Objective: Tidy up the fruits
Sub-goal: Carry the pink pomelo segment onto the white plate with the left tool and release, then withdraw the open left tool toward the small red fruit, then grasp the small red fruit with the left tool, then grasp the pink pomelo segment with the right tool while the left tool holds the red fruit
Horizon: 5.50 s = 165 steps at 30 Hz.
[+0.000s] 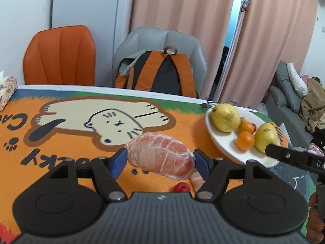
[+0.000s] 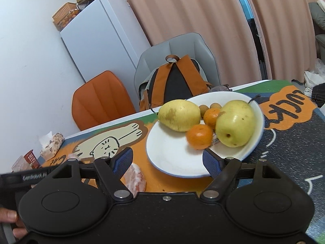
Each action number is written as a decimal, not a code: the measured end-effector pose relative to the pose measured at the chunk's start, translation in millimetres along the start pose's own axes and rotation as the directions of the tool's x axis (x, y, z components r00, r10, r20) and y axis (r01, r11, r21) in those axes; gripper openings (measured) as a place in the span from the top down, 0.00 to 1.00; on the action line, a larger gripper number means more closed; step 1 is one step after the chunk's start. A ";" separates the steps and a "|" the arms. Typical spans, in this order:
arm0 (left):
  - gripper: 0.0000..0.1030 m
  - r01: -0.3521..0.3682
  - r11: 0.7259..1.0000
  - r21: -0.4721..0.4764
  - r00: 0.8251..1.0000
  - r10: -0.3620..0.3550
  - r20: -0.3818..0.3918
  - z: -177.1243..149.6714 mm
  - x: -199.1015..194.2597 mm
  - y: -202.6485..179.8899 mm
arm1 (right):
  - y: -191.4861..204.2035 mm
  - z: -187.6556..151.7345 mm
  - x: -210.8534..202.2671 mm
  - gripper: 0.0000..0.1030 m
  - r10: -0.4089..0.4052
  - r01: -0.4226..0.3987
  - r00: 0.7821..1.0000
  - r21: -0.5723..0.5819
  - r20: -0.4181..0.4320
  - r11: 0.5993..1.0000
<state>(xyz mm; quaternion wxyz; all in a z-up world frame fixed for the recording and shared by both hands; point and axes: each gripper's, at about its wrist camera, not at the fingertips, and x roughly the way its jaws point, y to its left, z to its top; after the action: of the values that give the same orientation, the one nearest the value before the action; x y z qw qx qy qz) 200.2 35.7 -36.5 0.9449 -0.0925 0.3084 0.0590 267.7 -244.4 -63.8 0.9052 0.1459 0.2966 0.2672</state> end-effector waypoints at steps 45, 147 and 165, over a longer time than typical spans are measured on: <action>0.24 0.083 0.988 0.129 0.997 -0.083 -0.005 26.0 31.4 -102.5 | -42.3 -8.5 -23.2 0.22 0.008 -0.008 1.000 0.055 0.011 0.998; 0.77 -0.052 0.992 -0.115 0.995 0.042 -0.087 -54.6 18.2 24.6 | 66.3 -51.3 63.0 0.34 0.026 -0.075 0.980 -0.245 -0.199 0.967; 0.77 -0.055 0.976 -0.208 0.997 0.044 -0.056 -61.6 -6.2 70.0 | 114.8 -64.0 90.9 0.33 -0.145 0.047 0.973 -0.463 -0.178 0.885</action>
<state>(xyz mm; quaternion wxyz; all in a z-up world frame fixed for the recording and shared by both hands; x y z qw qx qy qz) 148.1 90.6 -91.4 0.9200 -0.1854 0.3265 0.1125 244.6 -92.3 -107.0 0.8903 -0.1137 0.3254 0.2977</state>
